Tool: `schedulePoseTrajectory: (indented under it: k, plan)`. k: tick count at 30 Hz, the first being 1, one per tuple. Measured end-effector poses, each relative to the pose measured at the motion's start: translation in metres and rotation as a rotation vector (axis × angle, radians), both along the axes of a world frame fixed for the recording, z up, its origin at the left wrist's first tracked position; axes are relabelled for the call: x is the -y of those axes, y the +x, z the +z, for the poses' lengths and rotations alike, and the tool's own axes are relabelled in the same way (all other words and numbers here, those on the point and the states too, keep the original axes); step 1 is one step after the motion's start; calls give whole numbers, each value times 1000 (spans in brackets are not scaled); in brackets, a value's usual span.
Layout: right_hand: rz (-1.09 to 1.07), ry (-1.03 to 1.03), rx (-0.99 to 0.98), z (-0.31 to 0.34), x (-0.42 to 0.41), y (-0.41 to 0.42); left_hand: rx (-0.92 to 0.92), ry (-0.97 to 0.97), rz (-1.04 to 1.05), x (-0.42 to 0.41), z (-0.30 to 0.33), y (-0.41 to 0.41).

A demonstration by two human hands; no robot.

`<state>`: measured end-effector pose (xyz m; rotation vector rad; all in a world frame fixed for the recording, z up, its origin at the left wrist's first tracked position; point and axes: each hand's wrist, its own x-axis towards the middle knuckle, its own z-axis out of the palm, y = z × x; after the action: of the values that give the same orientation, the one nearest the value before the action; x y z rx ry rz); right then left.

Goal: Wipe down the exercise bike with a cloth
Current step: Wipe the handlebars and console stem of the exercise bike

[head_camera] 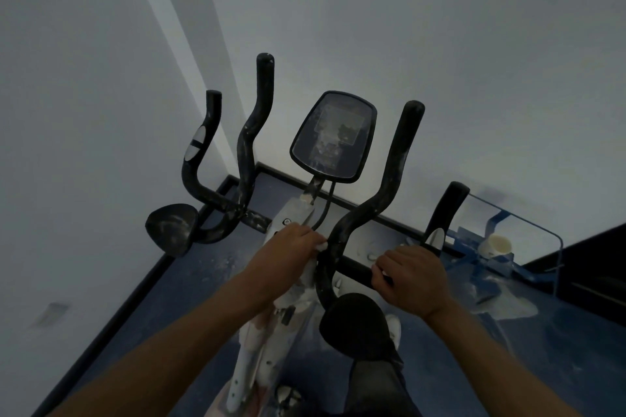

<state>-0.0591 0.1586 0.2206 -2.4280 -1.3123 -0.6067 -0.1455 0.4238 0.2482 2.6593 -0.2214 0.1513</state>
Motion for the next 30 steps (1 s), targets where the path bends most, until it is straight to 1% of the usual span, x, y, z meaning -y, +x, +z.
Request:
schedulePoseTrajectory:
  k: [1, 3, 5, 8, 11, 15, 20, 22, 27, 30]
  plan:
    - [2, 2, -2, 1, 0, 0, 15, 3, 6, 0, 0, -6]
    - [1, 5, -1, 1, -1, 1, 45, -86, 80, -1, 2, -23]
    - [-4, 4, 2, 0, -1, 0, 15, -277, 195, 4, 4, -39]
    - [1, 7, 0, 0, 0, 0, 30, -455, 327, 12, 2, -56]
    - [1, 8, 0, 1, 0, 0, 12, -573, 277, 24, 4, -63]
    - [-8, 7, -11, 0, -1, 0, 37, -538, 158, 42, -13, -68]
    - [-20, 0, -17, 2, -1, -2, 48, -517, 139, 50, -35, -82]
    - [-24, -7, -11, 2, -1, -2, 45, -533, 131, 47, -35, -87]
    - [-15, -26, -27, 0, -1, -1, -9, -450, 166, 38, -35, -95]
    - [-12, -27, -25, 2, -1, -1, -20, -475, 180, 41, -22, -82]
